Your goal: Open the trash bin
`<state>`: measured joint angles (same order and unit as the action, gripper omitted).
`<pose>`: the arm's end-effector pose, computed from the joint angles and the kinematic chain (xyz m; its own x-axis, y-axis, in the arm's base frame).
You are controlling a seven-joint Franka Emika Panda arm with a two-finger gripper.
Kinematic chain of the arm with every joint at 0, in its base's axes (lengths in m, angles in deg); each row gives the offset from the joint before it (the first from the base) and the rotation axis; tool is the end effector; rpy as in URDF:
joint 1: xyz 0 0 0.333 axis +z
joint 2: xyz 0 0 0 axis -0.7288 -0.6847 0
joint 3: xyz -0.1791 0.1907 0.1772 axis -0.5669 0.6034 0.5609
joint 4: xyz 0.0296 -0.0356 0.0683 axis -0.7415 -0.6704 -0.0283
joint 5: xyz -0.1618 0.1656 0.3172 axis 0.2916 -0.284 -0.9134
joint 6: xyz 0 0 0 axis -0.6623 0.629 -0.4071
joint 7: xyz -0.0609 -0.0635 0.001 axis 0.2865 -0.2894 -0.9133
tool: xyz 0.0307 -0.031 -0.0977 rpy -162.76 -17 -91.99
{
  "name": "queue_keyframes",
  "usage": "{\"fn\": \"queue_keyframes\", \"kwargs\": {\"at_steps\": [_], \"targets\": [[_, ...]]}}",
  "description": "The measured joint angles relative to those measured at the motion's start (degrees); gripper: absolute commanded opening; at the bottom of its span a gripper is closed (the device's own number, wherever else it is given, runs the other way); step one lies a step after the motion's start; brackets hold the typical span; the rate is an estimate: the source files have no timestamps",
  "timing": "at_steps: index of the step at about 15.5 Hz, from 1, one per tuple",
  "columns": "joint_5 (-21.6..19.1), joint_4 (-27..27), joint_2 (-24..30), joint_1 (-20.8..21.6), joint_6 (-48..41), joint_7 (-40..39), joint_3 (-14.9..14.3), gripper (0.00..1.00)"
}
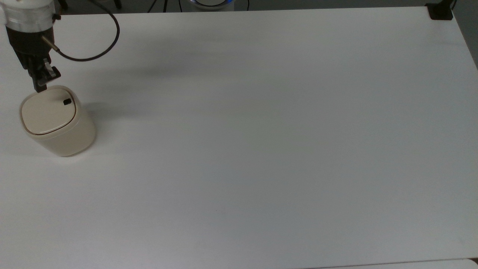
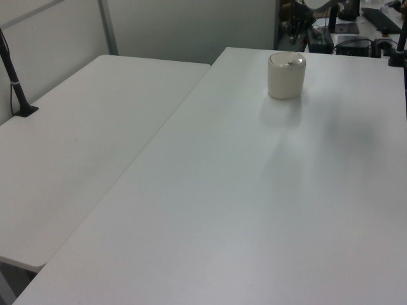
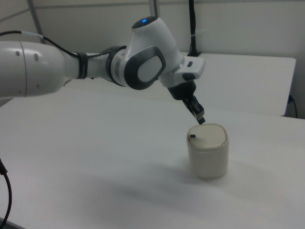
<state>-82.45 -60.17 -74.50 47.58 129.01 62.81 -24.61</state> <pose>0.6279 -0.2626 0.4952 0.7144 -0.5841 0.3855 -0.6541 -0.7530 0.0713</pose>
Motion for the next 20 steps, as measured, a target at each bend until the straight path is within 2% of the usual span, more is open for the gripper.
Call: {"fn": "queue_keyframes", "kwargs": {"at_steps": [8, 14, 17, 20], "targets": [[1.26, -0.40, -5.19, 0.26, 0.91, 0.01, -0.31, 0.00], [1.95, -0.35, -5.24, 0.41, 1.59, 0.01, -0.31, 0.00], [1.95, -0.03, -3.95, 0.64, 2.09, -0.25, -0.23, 0.00], [1.95, 0.09, 0.73, 2.54, -4.52, -3.30, 0.77, 0.02]]}}
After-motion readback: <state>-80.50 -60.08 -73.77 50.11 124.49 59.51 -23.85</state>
